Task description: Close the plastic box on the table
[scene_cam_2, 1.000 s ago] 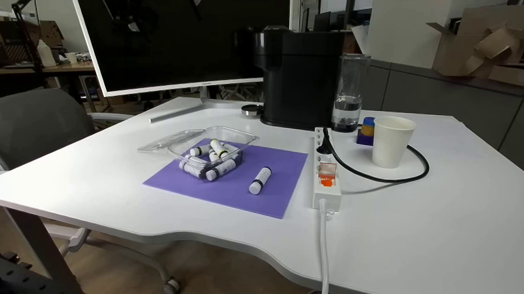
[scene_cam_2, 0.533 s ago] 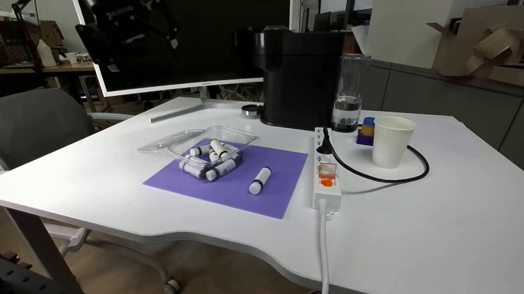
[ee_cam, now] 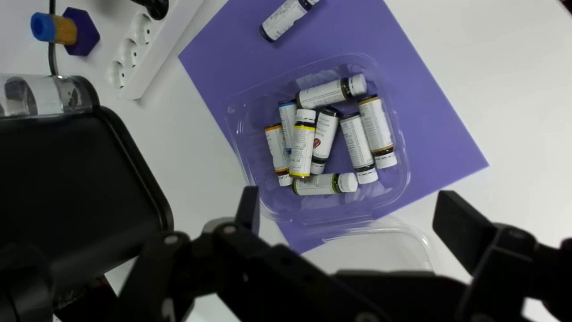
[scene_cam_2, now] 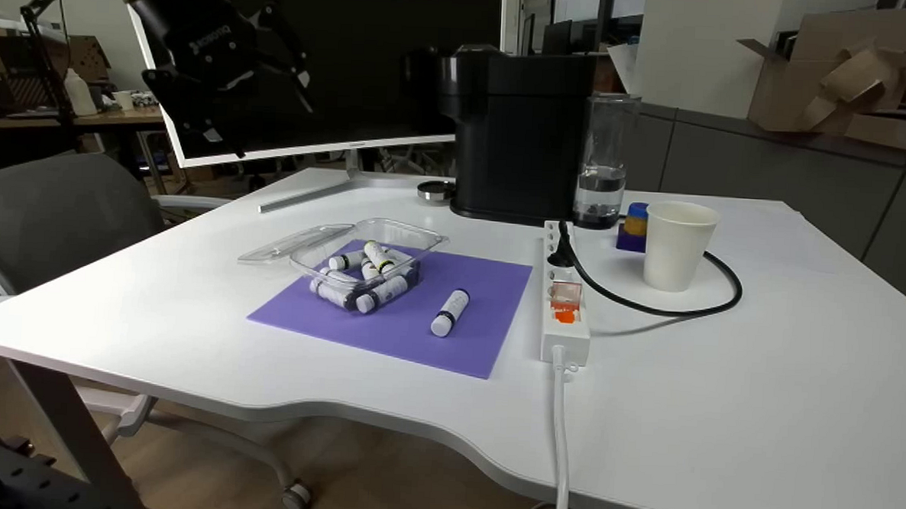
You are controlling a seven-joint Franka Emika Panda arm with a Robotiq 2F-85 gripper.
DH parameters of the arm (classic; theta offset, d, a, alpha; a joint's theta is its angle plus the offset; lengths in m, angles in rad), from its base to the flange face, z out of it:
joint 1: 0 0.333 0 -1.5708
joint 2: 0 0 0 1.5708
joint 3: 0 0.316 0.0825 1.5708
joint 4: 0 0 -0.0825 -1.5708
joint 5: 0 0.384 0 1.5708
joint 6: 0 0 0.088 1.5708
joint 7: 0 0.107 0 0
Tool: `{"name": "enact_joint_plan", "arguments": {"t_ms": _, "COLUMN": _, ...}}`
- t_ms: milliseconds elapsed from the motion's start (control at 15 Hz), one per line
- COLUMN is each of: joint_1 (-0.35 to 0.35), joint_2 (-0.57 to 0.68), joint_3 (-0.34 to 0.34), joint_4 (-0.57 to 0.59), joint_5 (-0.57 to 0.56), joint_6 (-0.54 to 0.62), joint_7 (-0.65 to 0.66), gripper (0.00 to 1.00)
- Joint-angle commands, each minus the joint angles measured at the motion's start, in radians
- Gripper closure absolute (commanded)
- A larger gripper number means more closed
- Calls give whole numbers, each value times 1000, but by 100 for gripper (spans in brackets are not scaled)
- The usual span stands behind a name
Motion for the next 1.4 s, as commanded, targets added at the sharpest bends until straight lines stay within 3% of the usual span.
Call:
{"name": "enact_joint_plan", "arguments": {"t_ms": 0, "joint_1": -28, "joint_2": 102, "joint_3": 37, "joint_4": 39, "joint_5": -278, "joint_6": 24, "joint_7": 205, "gripper": 0}}
{"name": "enact_joint_plan", "arguments": {"t_ms": 267, "joint_1": -7, "joint_2": 240, "joint_3": 40, "joint_4": 92, "joint_5": -523, "joint_6": 2, "joint_7": 397, "gripper": 0}}
{"name": "enact_joint_plan", "arguments": {"t_ms": 467, "joint_1": 6, "joint_2": 345, "joint_3": 33, "joint_4": 148, "joint_5": -593, "joint_6": 15, "joint_7": 468, "gripper": 0}}
{"name": "enact_joint_plan", "arguments": {"t_ms": 800, "joint_1": 37, "joint_2": 355, "joint_3": -4, "joint_4": 149, "joint_5": -555, "joint_6": 35, "joint_7": 422, "gripper": 0}}
{"name": "enact_joint_plan", "arguments": {"t_ms": 933, "joint_1": 46, "joint_2": 367, "joint_3": -4, "joint_4": 164, "joint_5": -571, "joint_6": 9, "joint_7": 430, "gripper": 0}}
{"name": "enact_joint_plan", "arguments": {"t_ms": 1000, "joint_1": 21, "joint_2": 399, "joint_3": 28, "joint_4": 181, "joint_5": -589, "joint_6": -5, "joint_7": 433, "gripper": 0}}
{"name": "enact_joint_plan", "arguments": {"t_ms": 1067, "joint_1": 66, "joint_2": 417, "joint_3": -7, "joint_4": 192, "joint_5": -583, "joint_6": -11, "joint_7": 426, "gripper": 0}}
{"name": "enact_joint_plan", "arguments": {"t_ms": 1333, "joint_1": 119, "joint_2": 524, "joint_3": -20, "joint_4": 252, "joint_5": -617, "joint_6": -44, "joint_7": 437, "gripper": 0}}
